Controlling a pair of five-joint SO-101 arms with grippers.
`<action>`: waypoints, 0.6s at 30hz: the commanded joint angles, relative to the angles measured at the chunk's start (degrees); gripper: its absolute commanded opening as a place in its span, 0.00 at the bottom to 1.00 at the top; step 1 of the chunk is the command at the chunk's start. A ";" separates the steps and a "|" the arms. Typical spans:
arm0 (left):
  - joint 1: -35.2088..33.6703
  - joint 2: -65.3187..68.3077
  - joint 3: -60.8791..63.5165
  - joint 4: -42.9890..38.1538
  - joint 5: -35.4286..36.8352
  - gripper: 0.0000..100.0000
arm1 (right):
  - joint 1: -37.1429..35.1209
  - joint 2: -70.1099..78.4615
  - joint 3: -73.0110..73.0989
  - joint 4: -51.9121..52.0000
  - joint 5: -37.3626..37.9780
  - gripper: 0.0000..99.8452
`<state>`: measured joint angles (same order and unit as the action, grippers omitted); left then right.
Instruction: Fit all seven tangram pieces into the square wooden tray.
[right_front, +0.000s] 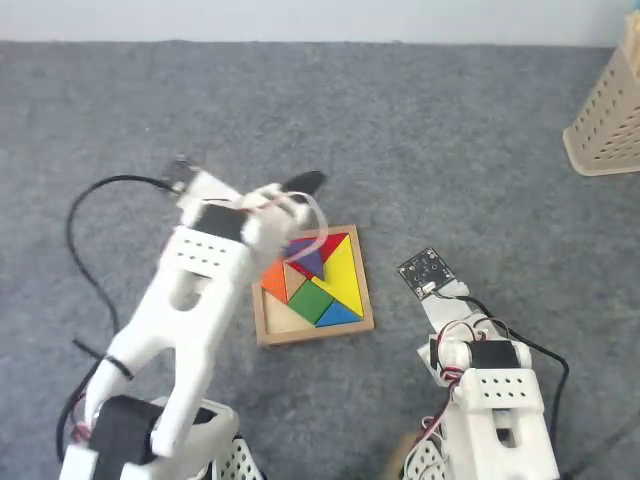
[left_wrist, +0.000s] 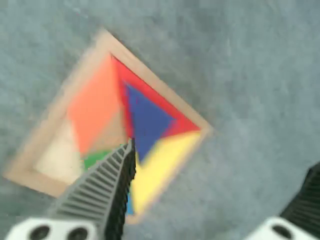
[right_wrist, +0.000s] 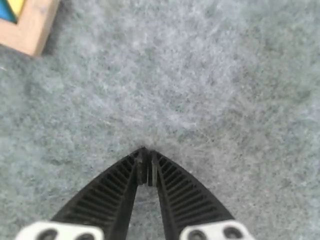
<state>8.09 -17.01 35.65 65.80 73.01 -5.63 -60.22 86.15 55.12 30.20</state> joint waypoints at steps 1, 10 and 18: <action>-11.60 -2.46 -2.07 3.52 -17.05 0.47 | 0.48 -1.27 -2.99 -1.10 0.70 0.01; -41.85 -2.20 1.63 4.84 -52.66 0.47 | -3.91 10.33 -24.70 5.23 0.18 0.01; -42.99 -2.20 5.85 3.25 -64.00 0.40 | -21.23 34.77 -49.85 4.18 -9.05 0.01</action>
<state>-34.73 -17.01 41.19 70.02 12.18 -20.66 -32.62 47.47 60.04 23.43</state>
